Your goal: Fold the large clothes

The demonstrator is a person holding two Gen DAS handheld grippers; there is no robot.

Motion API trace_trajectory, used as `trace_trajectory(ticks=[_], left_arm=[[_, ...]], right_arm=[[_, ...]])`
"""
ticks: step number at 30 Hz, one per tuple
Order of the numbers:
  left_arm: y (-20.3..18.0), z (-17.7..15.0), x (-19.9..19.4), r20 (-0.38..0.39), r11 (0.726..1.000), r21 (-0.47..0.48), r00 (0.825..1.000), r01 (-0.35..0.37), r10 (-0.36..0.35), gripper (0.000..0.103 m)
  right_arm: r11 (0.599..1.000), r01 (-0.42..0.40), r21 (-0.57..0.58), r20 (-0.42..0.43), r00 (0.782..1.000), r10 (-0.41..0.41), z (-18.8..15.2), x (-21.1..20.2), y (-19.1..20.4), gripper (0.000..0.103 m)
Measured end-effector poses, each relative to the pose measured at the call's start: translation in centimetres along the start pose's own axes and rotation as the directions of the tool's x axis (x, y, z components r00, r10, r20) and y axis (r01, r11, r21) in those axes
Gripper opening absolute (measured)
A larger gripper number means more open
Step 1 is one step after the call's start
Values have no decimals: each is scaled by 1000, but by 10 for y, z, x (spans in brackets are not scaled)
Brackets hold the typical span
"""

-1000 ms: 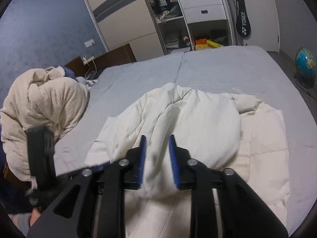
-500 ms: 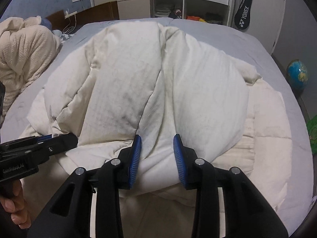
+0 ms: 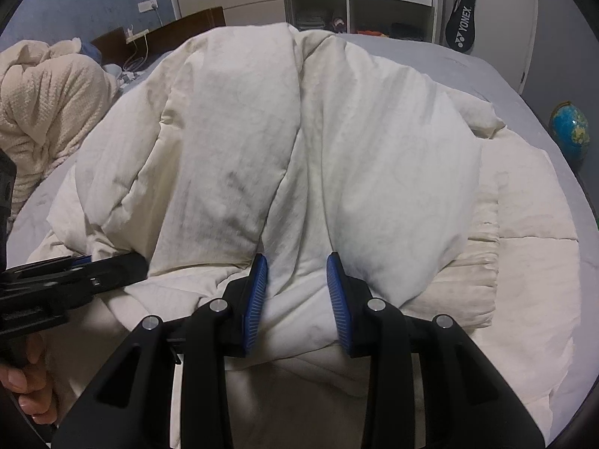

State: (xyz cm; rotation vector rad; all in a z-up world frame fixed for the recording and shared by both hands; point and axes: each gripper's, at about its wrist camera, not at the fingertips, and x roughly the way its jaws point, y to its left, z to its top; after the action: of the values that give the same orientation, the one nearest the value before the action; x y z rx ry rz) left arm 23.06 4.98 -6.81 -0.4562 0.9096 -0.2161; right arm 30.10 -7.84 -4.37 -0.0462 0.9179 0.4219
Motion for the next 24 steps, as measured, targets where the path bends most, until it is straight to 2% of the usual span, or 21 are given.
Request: trace_trajectory(ticks=[1,2,4,6,8,11,15,16,18,19,21,24], left_arm=[[-2,-1,-7,10,1000,13,1000,-3,3,37],[-6,-1,-13,24,1000,25,1000,-13,12,43],[-14,2,-34,86,998,55,996,-20,15,49],[-19,8,-53,154,997,69,988,-28,17,61],[-24,21,-67,206,996,78,978,-50,33,66],[-26,43,-60,188,990,91,978,-105,86,66],[-12,61,-28,81,974,113,979,-198,189,57],[-9,61,-24,74,972,118,978,-203,195,56],[-7,57,-19,59,965,136,975,-222,216,50],[-8,56,-17,59,963,145,974,-227,221,50],[-4,49,-19,61,963,148,974,-224,218,50],[3,46,-22,63,970,126,977,-208,202,50]], right_arm=[[1000,-2,-3,7,1000,2,-1,-2,0,31],[1000,0,-10,17,1000,0,-1,-5,1,31],[1000,-4,-16,26,1000,4,-2,-11,-2,32],[1000,-13,-12,30,999,14,-3,-15,-4,32],[1000,-23,-6,34,999,24,-6,-17,-10,32],[999,-33,9,42,999,33,-8,-26,-11,34],[997,-71,39,76,995,68,-1,-47,-15,51],[996,-80,50,100,992,75,4,-54,-17,59],[994,-78,76,153,986,66,14,-67,-23,68],[993,-68,94,173,984,51,20,-72,-27,73],[989,-62,131,178,983,38,36,-73,-36,76],[988,-19,151,107,994,2,55,-55,-45,76]])
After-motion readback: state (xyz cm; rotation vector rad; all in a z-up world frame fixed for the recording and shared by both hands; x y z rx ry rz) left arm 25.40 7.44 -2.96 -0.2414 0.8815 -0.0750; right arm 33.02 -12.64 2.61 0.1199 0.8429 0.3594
